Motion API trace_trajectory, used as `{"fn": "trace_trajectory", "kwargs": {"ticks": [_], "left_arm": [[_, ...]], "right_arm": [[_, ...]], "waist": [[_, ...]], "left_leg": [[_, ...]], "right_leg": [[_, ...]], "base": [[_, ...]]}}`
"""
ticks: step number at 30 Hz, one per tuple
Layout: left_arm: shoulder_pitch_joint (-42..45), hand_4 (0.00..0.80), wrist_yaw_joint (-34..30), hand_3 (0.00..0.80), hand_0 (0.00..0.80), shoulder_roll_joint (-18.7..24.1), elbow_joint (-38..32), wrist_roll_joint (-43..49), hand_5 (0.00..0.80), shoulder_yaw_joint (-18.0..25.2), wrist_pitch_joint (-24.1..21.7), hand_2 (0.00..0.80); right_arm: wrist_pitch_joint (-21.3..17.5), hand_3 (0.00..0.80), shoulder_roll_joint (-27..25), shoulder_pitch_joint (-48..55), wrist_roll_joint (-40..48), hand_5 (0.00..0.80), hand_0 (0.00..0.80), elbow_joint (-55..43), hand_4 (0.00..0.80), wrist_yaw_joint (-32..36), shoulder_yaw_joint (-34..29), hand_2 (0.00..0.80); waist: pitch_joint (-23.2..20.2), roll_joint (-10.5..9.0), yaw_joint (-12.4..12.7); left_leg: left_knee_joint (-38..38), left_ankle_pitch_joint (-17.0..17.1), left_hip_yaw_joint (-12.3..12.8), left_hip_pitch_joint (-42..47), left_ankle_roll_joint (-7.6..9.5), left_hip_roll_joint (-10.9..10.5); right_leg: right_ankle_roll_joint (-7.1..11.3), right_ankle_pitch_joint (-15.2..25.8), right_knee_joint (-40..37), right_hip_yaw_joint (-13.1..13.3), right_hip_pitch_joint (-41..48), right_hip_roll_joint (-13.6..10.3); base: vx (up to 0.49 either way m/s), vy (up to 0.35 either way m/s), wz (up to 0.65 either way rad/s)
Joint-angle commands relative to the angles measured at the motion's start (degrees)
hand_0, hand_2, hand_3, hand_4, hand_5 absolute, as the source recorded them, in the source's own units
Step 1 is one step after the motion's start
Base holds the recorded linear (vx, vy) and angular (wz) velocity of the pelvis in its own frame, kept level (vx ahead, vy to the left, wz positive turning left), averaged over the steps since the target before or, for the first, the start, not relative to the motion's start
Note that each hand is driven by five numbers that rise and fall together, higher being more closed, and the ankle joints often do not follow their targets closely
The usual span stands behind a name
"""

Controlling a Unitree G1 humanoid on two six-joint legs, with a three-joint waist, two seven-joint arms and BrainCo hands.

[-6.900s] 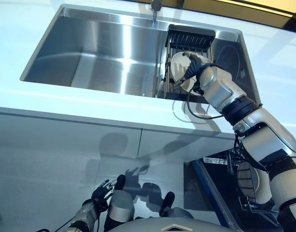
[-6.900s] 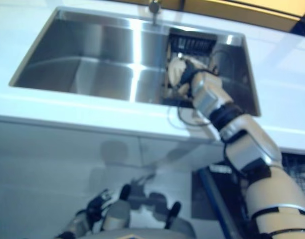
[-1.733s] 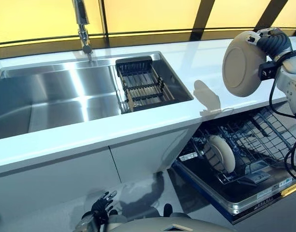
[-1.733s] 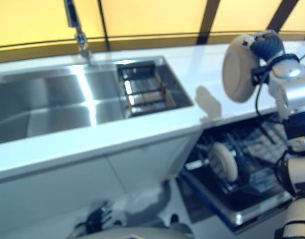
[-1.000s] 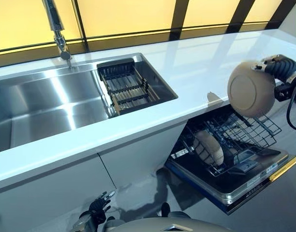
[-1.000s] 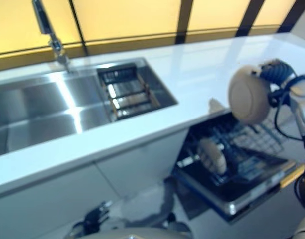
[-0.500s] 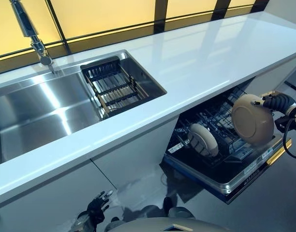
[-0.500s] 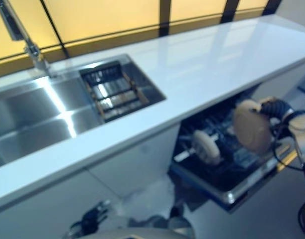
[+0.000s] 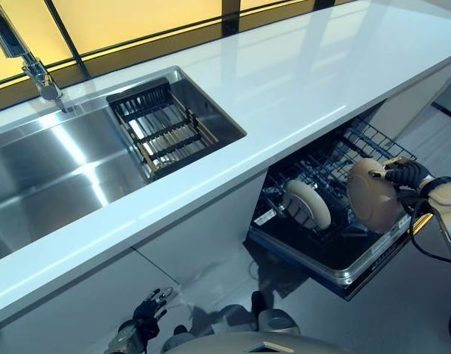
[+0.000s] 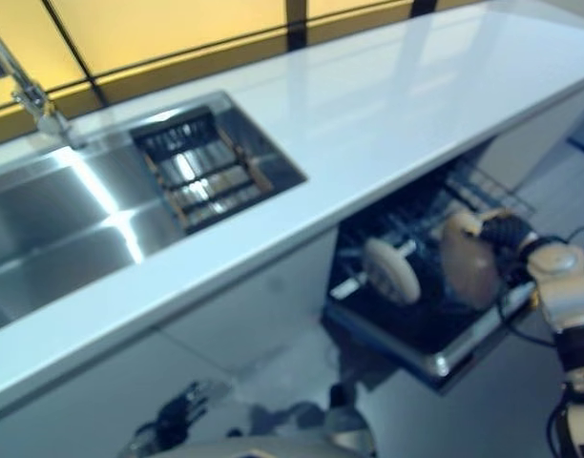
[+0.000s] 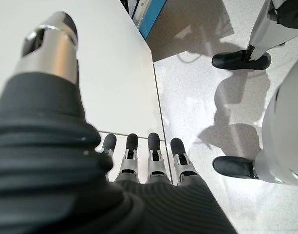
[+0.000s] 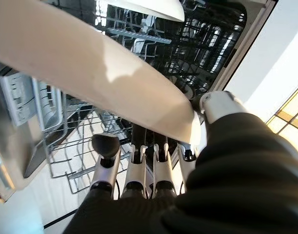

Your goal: Take plates into dishwasher

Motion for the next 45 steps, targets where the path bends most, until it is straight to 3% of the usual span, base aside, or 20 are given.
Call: {"fn": "trace_trajectory", "kwargs": {"ticks": [1, 11, 37, 45], "left_arm": [[-2.8, 0.0, -1.1, 0.0, 0.0, 2.4, 0.0, 1.3, 0.0, -0.4, -1.6, 0.0], [-3.0, 0.0, -1.5, 0.0, 0.0, 2.4, -0.5, 0.3, 0.0, -1.4, -1.3, 0.0], [-3.9, 0.0, -1.3, 0.0, 0.0, 2.2, -1.8, -0.7, 0.0, -2.8, -1.0, 0.0], [-4.9, 0.0, -1.1, 0.0, 0.0, 2.6, -2.4, -1.2, 0.0, -3.0, -0.7, 0.0]], "right_arm": [[-3.9, 0.8, 2.7, -5.0, -2.5, 0.8, 0.8, 3.1, 0.8, -3.5, 0.7, 0.8], [-5.1, 0.8, 3.8, -10.6, -5.9, 0.8, 0.8, 7.4, 0.8, -6.6, 4.7, 0.8], [-6.8, 0.8, 4.3, -15.2, -8.5, 0.8, 0.8, 9.9, 0.8, -4.8, 10.0, 0.8], [-9.7, 0.8, 4.4, -15.2, -14.4, 0.8, 0.8, 13.4, 0.8, -2.8, 13.5, 0.8]], "waist": [[0.3, -3.05, 2.0], [1.5, -1.02, 3.6], [3.0, -0.02, 5.2], [3.8, 0.18, 5.6]], "left_leg": [[0.1, -1.4, -3.5, -0.1, 3.54, -1.4], [0.1, -0.8, -5.5, -1.5, 3.02, -1.8], [0.1, -0.2, -7.3, -3.4, 2.85, -2.3], [0.1, 0.0, -7.7, -4.0, 2.76, -2.5]], "right_leg": [[0.86, 0.3, 0.2, -1.4, 1.0, -1.4], [0.57, 0.3, 0.2, -2.8, 0.3, -2.0], [0.24, 0.3, 0.2, -4.0, -0.5, -3.0], [0.28, 0.4, 0.2, -4.3, -0.8, -3.2]], "base": [[0.0, 0.0, 0.0], [-0.006, -0.008, 0.03], [-0.008, -0.01, 0.04], [-0.023, -0.007, 0.02]]}}
